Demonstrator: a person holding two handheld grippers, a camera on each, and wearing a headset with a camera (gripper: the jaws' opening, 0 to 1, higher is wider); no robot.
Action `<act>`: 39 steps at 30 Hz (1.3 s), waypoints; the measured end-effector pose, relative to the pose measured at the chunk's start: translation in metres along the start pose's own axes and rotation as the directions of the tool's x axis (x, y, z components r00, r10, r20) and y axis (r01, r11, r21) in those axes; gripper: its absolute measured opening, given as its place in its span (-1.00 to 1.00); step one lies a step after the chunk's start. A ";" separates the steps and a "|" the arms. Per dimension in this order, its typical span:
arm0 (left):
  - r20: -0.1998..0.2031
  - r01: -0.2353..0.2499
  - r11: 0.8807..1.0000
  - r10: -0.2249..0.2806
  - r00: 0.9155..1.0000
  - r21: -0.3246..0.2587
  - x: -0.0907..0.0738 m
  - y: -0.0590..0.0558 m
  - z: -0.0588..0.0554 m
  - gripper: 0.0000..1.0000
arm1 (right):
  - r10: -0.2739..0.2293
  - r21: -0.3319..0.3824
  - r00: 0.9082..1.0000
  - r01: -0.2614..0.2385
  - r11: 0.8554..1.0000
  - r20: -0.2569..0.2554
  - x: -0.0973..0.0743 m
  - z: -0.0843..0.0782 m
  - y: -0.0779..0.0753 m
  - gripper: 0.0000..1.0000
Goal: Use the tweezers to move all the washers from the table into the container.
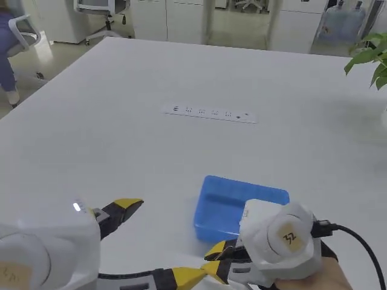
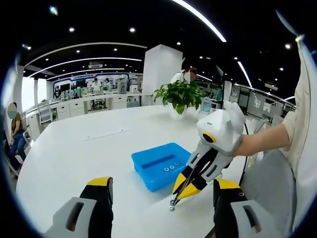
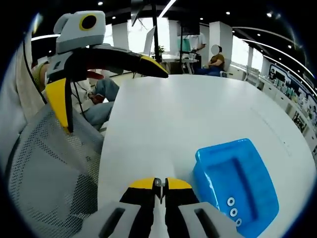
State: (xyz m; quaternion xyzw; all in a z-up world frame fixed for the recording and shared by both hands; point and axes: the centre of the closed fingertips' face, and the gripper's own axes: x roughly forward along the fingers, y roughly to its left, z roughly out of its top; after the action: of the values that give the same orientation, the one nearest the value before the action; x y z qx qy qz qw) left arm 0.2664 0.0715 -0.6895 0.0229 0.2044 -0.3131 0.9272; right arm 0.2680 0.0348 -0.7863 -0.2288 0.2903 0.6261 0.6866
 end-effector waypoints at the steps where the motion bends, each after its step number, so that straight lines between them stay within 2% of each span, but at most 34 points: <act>1: 0.001 -0.003 1.000 0.003 1.000 -0.003 -0.001 0.000 0.000 0.69 | -0.001 0.002 1.000 0.001 1.000 0.000 -0.001 0.000 0.000 -0.95; 6: -0.004 -0.021 1.000 0.021 1.000 -0.013 -0.004 0.003 -0.005 0.69 | -0.016 0.023 0.999 0.015 1.000 0.031 -0.014 0.006 -0.003 -0.95; 12: -0.011 -0.028 0.999 0.028 1.000 -0.019 -0.005 0.006 -0.007 0.69 | -0.051 0.038 0.996 0.048 0.998 0.079 -0.029 0.020 -0.014 -0.95; 17: -0.013 -0.021 1.000 0.021 1.000 -0.018 -0.001 0.005 -0.007 0.69 | -0.083 0.058 0.988 0.075 0.995 0.133 -0.041 0.037 -0.028 -0.95; 24: -0.012 -0.015 1.000 0.015 1.000 -0.008 0.001 0.005 -0.003 0.68 | -0.138 0.092 0.974 0.123 0.988 0.181 -0.050 0.050 -0.052 -0.95; 31: -0.015 -0.020 1.000 0.020 1.000 -0.007 -0.002 0.006 -0.004 0.68 | -0.192 0.068 0.970 0.183 0.981 0.149 -0.049 0.047 -0.077 -0.95; 36: -0.012 -0.030 0.999 0.030 0.999 -0.011 -0.005 0.008 -0.005 0.68 | -0.200 0.118 0.969 0.183 0.976 0.146 -0.044 0.038 -0.091 -0.95; 39: -0.011 -0.034 0.999 0.034 0.999 -0.015 -0.006 0.009 -0.006 0.68 | -0.215 0.121 0.971 0.201 0.972 0.109 -0.039 0.028 -0.100 -0.95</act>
State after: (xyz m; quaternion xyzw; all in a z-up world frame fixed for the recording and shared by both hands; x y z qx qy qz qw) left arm 0.2651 0.0827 -0.6932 0.0210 0.2113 -0.2956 0.9314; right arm 0.3689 0.0146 -0.7442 -0.1814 0.2561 0.5466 0.7764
